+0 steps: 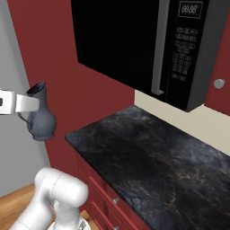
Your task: Move the sushi and pork chop from the top shelf to the second highest shelf to make space. Then, place the pitcher from the counter on the cleared top shelf.
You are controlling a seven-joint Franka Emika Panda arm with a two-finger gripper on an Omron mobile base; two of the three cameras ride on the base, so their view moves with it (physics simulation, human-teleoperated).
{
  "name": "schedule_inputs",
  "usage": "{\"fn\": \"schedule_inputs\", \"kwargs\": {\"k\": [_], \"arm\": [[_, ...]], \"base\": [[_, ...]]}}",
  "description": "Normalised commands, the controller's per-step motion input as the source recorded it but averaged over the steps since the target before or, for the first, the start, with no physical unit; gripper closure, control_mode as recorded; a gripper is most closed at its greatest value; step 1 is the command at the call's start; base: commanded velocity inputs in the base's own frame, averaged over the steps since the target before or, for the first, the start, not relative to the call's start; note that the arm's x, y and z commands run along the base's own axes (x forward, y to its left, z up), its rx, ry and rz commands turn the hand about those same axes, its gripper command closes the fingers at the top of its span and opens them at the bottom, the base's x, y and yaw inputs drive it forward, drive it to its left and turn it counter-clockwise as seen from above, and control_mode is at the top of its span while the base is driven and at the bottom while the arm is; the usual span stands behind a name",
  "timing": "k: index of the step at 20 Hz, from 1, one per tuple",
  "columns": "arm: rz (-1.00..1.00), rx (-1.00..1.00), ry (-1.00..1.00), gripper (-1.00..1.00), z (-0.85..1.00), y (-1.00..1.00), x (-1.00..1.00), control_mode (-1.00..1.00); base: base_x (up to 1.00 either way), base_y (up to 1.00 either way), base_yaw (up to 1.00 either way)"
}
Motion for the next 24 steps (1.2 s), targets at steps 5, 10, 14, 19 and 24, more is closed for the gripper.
{"fn": "schedule_inputs", "kwargs": {"k": [5, 10, 14, 19, 24], "arm": [[-0.11, 0.01, -0.17, 1.00, 0.41, -0.17, -0.30, -1.00], [0.00, 0.14, -0.19, 1.00, 0.23, -0.72, -0.29, -1.00], [0.00, 0.19, -0.17, 1.00, 0.13, -0.73, -0.16, -1.00], [0.00, 0.14, -0.02, 1.00, 0.02, -0.46, 0.00, -1.00], [0.00, 0.06, 0.00, 1.00, 0.02, -0.29, 0.00, -1.00]], "base": [[0.00, 0.00, 0.00], [0.00, 0.00, 0.00], [0.00, 0.00, 0.00], [0.00, 0.00, 0.00], [0.00, 0.00, 0.00]]}}
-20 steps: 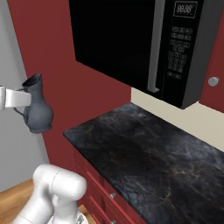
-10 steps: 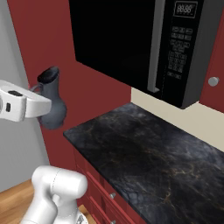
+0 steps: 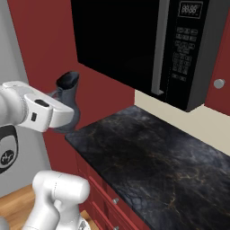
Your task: Move the sushi and pork chop from the top shelf to the second highest shelf to make space. Then, place the pitcher from the counter on the cleared top shelf.
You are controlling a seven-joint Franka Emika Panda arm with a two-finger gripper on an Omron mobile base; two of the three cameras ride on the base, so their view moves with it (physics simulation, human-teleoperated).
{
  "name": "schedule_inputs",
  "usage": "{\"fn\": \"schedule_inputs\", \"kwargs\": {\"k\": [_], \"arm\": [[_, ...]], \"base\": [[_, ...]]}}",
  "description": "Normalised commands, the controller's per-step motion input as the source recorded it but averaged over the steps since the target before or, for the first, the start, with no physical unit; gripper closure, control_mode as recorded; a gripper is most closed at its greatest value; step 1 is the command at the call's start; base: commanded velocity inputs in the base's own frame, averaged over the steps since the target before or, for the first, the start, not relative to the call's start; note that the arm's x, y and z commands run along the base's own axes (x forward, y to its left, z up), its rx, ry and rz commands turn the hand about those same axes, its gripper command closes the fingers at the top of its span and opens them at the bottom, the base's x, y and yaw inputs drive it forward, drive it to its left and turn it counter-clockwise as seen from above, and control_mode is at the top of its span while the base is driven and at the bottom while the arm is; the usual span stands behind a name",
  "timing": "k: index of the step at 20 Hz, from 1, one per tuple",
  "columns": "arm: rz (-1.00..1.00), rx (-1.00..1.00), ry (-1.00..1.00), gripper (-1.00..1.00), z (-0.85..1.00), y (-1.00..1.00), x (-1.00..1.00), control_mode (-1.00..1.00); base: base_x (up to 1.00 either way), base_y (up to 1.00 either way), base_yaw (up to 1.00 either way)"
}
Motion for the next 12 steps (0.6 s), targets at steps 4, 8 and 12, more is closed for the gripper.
{"fn": "schedule_inputs", "kwargs": {"k": [4, 8, 12], "arm": [[0.00, 0.00, 0.01, 1.00, 0.01, -0.15, 0.00, -1.00], [0.00, 0.00, 0.01, 1.00, 0.00, 0.00, 0.00, -1.00], [0.00, 0.00, 0.00, 1.00, 0.00, 0.00, 0.00, -1.00]], "base": [[0.00, 0.00, 0.00], [0.00, 0.00, 0.00], [0.00, 0.00, 0.00]]}}
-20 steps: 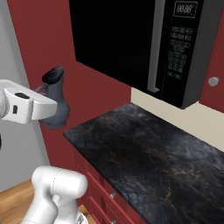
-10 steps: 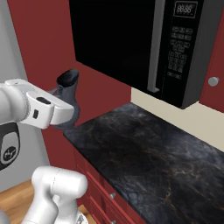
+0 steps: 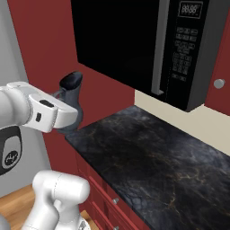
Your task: Move the sushi and pork chop from the top shelf to the second highest shelf to make space. Then, place the pitcher from the counter on the cleared top shelf.
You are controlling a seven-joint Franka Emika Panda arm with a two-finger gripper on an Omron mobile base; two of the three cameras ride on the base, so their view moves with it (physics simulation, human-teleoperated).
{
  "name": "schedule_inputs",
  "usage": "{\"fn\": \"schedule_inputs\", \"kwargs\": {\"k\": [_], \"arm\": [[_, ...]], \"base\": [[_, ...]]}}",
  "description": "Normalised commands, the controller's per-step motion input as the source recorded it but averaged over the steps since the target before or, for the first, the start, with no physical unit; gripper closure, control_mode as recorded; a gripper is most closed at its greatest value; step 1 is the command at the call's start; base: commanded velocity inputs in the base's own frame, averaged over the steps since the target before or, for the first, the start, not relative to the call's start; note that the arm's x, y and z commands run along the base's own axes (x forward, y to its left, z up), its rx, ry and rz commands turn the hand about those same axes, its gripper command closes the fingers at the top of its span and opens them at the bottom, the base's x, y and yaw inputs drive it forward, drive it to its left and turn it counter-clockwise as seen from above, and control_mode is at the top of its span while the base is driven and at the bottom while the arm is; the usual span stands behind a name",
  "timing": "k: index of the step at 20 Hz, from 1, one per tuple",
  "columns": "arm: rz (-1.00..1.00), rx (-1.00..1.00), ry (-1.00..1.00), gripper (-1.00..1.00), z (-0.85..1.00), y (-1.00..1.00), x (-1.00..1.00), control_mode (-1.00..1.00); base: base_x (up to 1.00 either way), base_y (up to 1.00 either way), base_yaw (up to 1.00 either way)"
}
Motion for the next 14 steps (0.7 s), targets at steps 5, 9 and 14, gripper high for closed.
{"fn": "schedule_inputs", "kwargs": {"k": [5, 9, 14], "arm": [[0.00, 0.00, 0.00, 1.00, 0.00, 0.00, 0.00, -1.00], [0.01, 0.00, 0.00, 1.00, -0.04, 0.00, -0.04, 1.00], [0.00, 0.00, 0.00, 1.00, 0.00, 0.00, 0.00, 1.00]], "base": [[0.00, 0.00, 0.00], [-0.16, 0.00, 0.07], [-0.52, 0.11, 0.25]]}}
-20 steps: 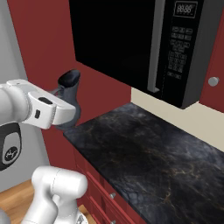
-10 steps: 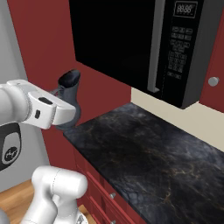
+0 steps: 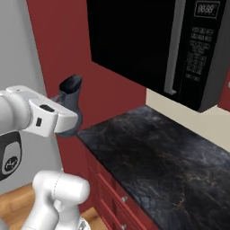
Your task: Move the sushi and pork chop from the top shelf to the second highest shelf to make space. Then, place the pitcher from the counter on the cleared top shelf.
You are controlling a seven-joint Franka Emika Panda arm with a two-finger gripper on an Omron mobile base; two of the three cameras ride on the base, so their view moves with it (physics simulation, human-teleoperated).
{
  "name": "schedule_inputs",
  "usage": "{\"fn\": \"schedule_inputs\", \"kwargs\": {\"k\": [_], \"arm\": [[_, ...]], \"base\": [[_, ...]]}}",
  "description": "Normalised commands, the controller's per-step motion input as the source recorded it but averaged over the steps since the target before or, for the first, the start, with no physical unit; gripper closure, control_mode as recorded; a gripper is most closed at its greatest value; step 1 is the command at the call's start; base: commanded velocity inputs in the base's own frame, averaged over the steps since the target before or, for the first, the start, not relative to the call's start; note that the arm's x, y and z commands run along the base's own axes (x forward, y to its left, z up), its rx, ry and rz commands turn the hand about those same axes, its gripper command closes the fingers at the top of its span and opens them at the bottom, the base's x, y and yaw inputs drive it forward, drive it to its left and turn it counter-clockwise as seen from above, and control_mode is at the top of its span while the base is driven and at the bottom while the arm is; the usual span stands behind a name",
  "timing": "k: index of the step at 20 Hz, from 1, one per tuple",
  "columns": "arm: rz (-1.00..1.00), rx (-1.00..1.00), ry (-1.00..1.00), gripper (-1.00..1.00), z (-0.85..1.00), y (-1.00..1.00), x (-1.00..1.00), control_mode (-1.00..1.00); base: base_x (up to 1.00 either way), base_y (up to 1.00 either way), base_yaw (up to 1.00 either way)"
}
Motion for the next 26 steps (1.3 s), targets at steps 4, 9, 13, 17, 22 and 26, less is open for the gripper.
{"fn": "schedule_inputs", "kwargs": {"k": [4, 9, 13, 17, 22, 26], "arm": [[0.00, 0.00, 0.00, 1.00, 0.00, 0.00, 0.00, 1.00], [0.00, 0.00, 0.00, 1.00, 0.00, 0.00, 0.00, 1.00], [0.00, 0.00, 0.00, 1.00, 0.00, 0.00, 0.00, 1.00], [0.00, 0.00, 0.00, 1.00, 0.00, 0.00, 0.00, 1.00], [0.00, 0.00, 0.00, 1.00, 0.00, 0.00, 0.00, 1.00], [0.00, 0.00, 0.00, 1.00, 0.00, 0.00, 0.00, 1.00]], "base": [[-0.49, 0.35, 0.31], [-0.46, 0.56, 0.32], [-0.54, 0.65, 0.33], [-0.43, 0.77, 0.35], [-0.31, 0.88, 0.35], [-0.17, 1.00, 0.33]]}}
